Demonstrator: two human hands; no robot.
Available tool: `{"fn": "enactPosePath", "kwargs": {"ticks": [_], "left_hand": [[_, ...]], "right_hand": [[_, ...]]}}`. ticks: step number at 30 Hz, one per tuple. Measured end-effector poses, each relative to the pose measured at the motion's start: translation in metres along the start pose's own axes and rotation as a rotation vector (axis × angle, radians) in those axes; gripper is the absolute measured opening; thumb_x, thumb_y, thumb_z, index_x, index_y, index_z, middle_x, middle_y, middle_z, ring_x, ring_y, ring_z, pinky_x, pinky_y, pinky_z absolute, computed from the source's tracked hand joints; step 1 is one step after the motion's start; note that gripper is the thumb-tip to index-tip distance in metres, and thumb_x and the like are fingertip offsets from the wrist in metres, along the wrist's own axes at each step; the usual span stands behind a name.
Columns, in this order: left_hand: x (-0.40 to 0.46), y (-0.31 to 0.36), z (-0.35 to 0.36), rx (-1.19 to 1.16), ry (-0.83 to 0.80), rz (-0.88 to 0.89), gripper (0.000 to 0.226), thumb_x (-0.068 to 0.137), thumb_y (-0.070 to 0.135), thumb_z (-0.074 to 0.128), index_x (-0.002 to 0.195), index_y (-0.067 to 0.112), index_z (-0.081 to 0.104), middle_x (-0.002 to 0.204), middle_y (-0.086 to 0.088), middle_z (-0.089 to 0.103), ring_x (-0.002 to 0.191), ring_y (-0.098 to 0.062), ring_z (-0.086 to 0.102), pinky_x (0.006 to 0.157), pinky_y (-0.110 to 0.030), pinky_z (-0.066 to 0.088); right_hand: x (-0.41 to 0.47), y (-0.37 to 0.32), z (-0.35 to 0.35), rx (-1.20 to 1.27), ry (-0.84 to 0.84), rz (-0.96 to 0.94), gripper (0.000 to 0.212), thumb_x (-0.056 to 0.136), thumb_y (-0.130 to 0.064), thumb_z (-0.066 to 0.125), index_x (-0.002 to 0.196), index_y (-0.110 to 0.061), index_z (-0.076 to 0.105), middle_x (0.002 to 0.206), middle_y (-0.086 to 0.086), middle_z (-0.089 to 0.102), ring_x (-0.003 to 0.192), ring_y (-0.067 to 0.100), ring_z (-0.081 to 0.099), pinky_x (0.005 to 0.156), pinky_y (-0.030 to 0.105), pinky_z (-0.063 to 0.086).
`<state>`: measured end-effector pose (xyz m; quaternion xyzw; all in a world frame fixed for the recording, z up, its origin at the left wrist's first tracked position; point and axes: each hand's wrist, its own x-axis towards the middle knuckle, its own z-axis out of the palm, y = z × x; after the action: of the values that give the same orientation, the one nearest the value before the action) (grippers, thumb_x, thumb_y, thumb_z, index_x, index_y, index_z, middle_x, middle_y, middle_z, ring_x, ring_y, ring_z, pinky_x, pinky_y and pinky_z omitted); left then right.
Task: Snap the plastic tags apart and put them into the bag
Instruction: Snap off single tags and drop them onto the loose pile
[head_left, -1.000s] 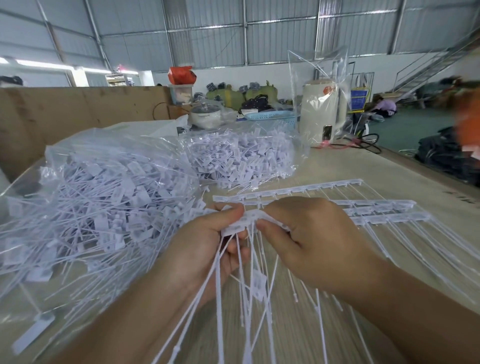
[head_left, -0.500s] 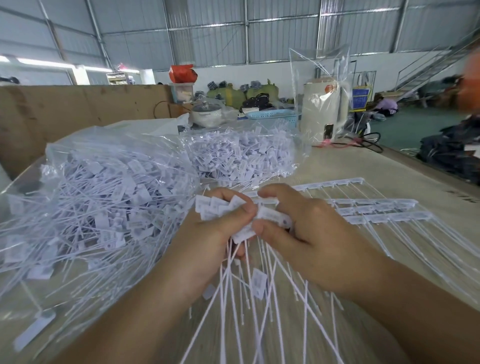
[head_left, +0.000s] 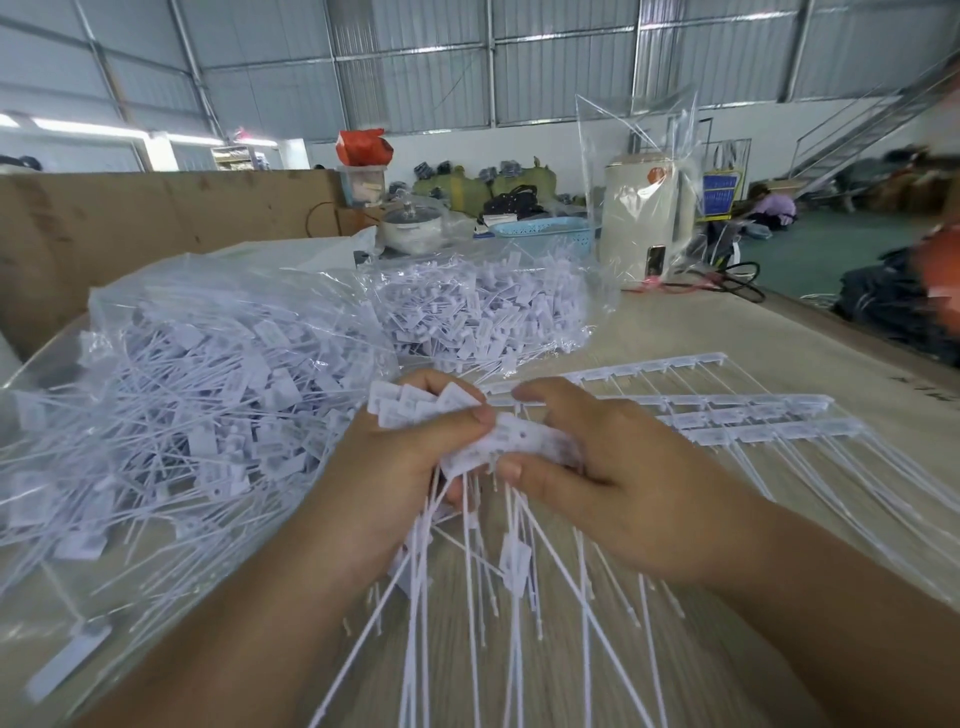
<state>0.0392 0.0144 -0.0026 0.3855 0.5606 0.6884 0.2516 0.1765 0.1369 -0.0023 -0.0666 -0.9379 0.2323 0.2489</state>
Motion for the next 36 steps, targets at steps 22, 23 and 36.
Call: {"fn": "enactPosePath", "kwargs": {"ticks": [22, 23, 36], "left_hand": [[0.001, 0.001, 0.006, -0.332, 0.031, -0.286, 0.007, 0.068, 0.015, 0.071, 0.072, 0.012, 0.066, 0.051, -0.004, 0.054, 0.033, -0.008, 0.041, 0.035, -0.019, 0.042], [0.002, 0.002, 0.006, -0.375, 0.037, -0.312, 0.008, 0.07, 0.014, 0.069, 0.073, 0.009, 0.063, 0.05, -0.004, 0.052, 0.032, -0.008, 0.04, 0.034, -0.018, 0.042], [-0.008, 0.003, 0.008, 0.022, 0.04, 0.037, 0.022, 0.069, 0.028, 0.075, 0.084, 0.014, 0.067, 0.075, -0.012, 0.071, 0.059, -0.022, 0.065, 0.046, -0.028, 0.049]], "right_hand": [[0.004, -0.005, 0.003, -0.134, 0.221, -0.137, 0.035, 0.092, -0.042, 0.052, 0.063, -0.031, 0.033, 0.052, -0.014, 0.033, 0.049, 0.006, 0.037, 0.049, 0.03, 0.03], [0.004, -0.006, 0.002, -0.168, 0.251, -0.15, 0.038, 0.093, -0.04, 0.052, 0.063, -0.029, 0.031, 0.052, -0.012, 0.03, 0.049, 0.008, 0.035, 0.047, 0.031, 0.03], [0.0, -0.001, 0.008, 0.004, 0.123, -0.015, 0.058, 0.085, -0.066, 0.036, 0.131, -0.033, 0.035, 0.066, -0.006, 0.061, 0.056, 0.007, 0.056, 0.052, 0.028, 0.044]]}}
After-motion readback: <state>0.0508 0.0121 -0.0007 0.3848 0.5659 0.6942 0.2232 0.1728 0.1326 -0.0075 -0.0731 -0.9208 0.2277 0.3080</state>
